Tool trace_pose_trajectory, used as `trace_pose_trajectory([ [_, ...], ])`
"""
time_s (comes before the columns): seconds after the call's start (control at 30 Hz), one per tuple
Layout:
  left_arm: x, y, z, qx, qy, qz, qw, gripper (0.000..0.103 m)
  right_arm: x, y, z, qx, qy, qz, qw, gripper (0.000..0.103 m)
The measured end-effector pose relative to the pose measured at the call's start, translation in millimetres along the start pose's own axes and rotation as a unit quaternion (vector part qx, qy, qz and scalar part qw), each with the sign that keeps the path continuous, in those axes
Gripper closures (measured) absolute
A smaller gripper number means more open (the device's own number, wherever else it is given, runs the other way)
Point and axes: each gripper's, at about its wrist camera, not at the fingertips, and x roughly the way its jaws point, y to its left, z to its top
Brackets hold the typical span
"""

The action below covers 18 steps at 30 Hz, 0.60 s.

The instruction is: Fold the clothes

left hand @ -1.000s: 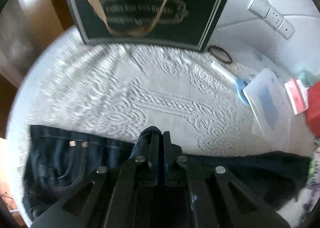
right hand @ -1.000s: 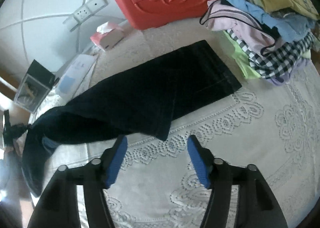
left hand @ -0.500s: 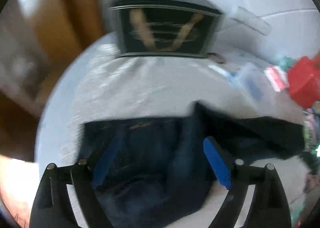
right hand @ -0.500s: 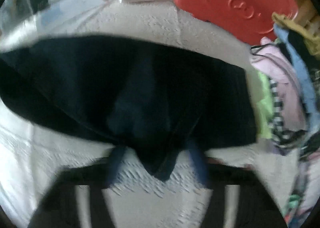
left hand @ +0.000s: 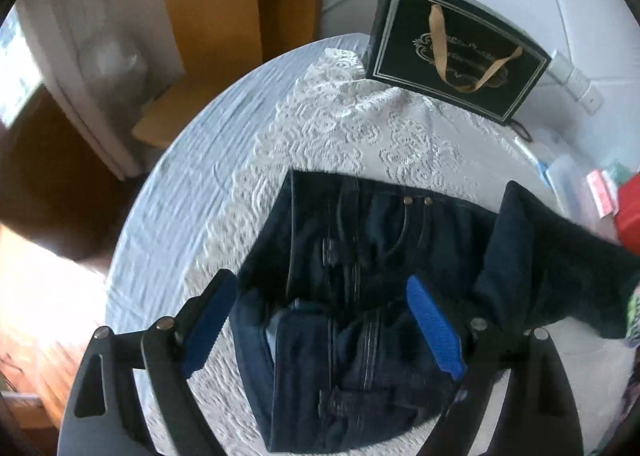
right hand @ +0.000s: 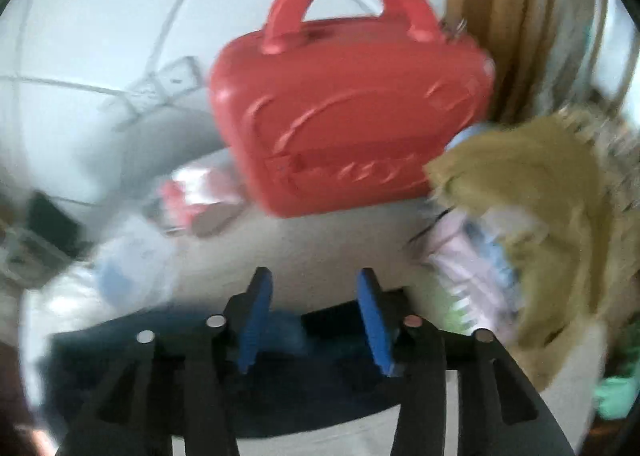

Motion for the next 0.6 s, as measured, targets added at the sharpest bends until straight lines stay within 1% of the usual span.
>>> trace_pose_trajectory([
  [0.07,1.1,6.6,-14.6,-0.022,0.003,-0.013,0.9997,0.015,7.2,-7.2,-13.0,0.018,0.018,0.029,0.999,0.054],
  [0.13,5.3,11.1,-28.3,-0.042,0.011,-0.018,0.9989,0.009,28.7,-18.0,-31.6,0.038,0.049,0.042,0.997,0.054],
  [0.17,6.4,12.3,-35.3,-0.050,0.014,-0.020,0.9985,0.003,39.9,-21.8,-41.1,0.048,0.063,0.047,0.996,0.054],
  [0.2,7.3,13.5,-42.1,-0.057,0.017,-0.022,0.9980,0.000,47.3,-22.2,-49.3,0.055,0.072,0.052,0.994,0.054],
  [0.3,5.5,18.9,-58.0,-0.080,0.019,-0.028,0.9962,0.000,62.2,-21.5,-69.8,0.066,0.089,0.062,0.992,0.054],
  [0.33,5.6,20.9,-63.2,-0.088,0.017,-0.028,0.9956,0.000,65.3,-19.7,-75.6,0.068,0.093,0.064,0.991,0.052],
  [0.47,6.6,29.2,-83.7,-0.119,0.009,-0.027,0.9924,0.000,67.2,-12.9,-86.2,0.079,0.091,0.076,0.990,0.051],
  [0.5,10.2,31.7,-85.4,-0.122,0.006,-0.018,0.9924,0.000,68.9,-11.2,-85.5,0.081,0.090,0.078,0.990,0.048],
  [0.53,13.9,34.1,-87.0,-0.124,0.004,-0.009,0.9922,0.000,71.5,-9.5,-83.3,0.084,0.089,0.078,0.989,0.040],
  [0.57,18.7,34.7,-88.3,-0.129,0.005,-0.011,0.9915,0.000,73.7,-8.5,-81.1,0.088,0.087,0.079,0.989,0.033],
  [0.6,23.5,35.4,-89.7,-0.135,0.006,-0.012,0.9908,0.000,76.2,-8.7,-78.9,0.097,0.085,0.081,0.988,0.031],
])
